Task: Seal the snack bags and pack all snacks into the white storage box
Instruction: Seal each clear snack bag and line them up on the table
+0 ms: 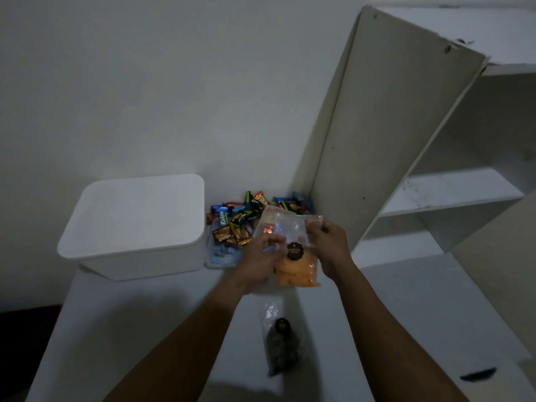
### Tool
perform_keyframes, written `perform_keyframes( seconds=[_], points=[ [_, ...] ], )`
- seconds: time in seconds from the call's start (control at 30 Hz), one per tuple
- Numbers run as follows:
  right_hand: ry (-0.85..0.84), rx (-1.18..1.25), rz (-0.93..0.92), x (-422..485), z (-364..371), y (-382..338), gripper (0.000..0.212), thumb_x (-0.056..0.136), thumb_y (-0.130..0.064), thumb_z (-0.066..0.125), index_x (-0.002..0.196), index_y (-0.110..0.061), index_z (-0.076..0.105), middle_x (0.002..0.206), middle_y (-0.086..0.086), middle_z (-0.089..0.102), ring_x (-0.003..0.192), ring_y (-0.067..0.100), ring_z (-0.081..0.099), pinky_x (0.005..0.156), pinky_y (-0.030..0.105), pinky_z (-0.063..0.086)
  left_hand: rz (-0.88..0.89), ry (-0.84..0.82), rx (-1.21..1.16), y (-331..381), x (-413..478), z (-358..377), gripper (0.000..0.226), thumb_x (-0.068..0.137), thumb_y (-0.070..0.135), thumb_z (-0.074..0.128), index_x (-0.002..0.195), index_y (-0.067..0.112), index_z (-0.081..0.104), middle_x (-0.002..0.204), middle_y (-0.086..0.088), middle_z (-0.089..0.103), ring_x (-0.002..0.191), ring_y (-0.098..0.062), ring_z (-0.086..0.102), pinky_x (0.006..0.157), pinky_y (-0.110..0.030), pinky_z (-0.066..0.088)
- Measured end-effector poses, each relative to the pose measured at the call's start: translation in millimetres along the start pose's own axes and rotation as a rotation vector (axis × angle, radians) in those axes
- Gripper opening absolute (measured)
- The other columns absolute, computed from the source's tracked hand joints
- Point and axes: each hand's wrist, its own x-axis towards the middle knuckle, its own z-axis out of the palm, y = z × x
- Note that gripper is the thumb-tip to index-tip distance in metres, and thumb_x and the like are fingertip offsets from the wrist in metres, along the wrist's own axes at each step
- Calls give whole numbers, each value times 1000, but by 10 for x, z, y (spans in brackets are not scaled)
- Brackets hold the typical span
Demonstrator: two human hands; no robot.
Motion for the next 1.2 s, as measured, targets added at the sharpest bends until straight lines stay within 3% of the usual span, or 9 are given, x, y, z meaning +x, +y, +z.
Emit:
perform_keyframes(
  seconds=[0.1,0.2,0.33,0.57,0.7,0.83,0.97,1.07,1.2],
  points=[
    [-27,-134,150,-60,-283,354,39,87,-33,73,116,-9,64,108,12,68,90,22,69,74,39,60,-114,-20,-92,-319,-27,171,32,89,6,68,118,20,62,122,-5,59,99,-22,67,67,-30,58],
    [-105,-260,270,-229,-565,695,48,82,-20,80,123,-23,55,105,8,64,90,25,68,68,45,62,-236,-38,-109,-642,-51,327,42,86,4,71,121,22,58,122,-1,56,104,-24,65,78,-39,60],
    [-14,-432,213,-309,-830,1114,63,80,-10,77,135,-20,49,107,15,66,91,30,69,71,50,62,-271,-68,135,-940,-123,619,57,81,-2,72,131,17,54,127,-2,51,111,-25,60,79,-31,57],
    [13,-632,265,-448,-1100,1486,64,83,-8,69,141,-12,43,114,15,66,98,25,64,88,41,56,-268,-425,598,-1235,-192,924,22,81,5,72,103,1,71,99,-13,71,88,-24,69,73,-32,56],
    [-14,-748,236,-432,-1127,1678,68,73,-16,70,136,-15,46,122,15,62,103,27,63,88,39,55,-264,-519,836,-1443,-118,998,33,82,19,71,105,-3,60,97,-11,64,92,-25,65,81,-33,56],
    [-61,-852,227,-435,-1095,1693,58,80,-11,64,136,-16,49,127,11,49,111,29,58,93,43,53,-292,-536,853,-1652,-8,1021,43,77,23,74,106,-4,57,92,-9,63,85,-23,66,69,-28,53],
    [-106,-926,227,-393,-1073,1660,50,83,-15,67,131,-10,57,133,16,47,117,32,56,101,38,48,-270,-561,863,-1391,-19,1055,13,83,7,69,92,0,65,97,-18,69,92,-32,69,74,-36,55],
    [-93,-898,171,-269,-1002,1534,56,76,-19,78,128,-10,59,130,12,49,114,28,56,95,29,45,-229,-462,850,-1300,126,980,41,82,4,70,122,5,62,124,-10,62,101,-29,67,76,-34,58],
    [-84,-879,3,81,-798,1182,46,86,-11,69,130,-6,57,133,18,50,119,30,55,97,20,35,-93,-301,845,-919,440,735,49,85,13,70,132,12,56,134,-6,56,114,-26,61,91,-31,52]
  ],
)
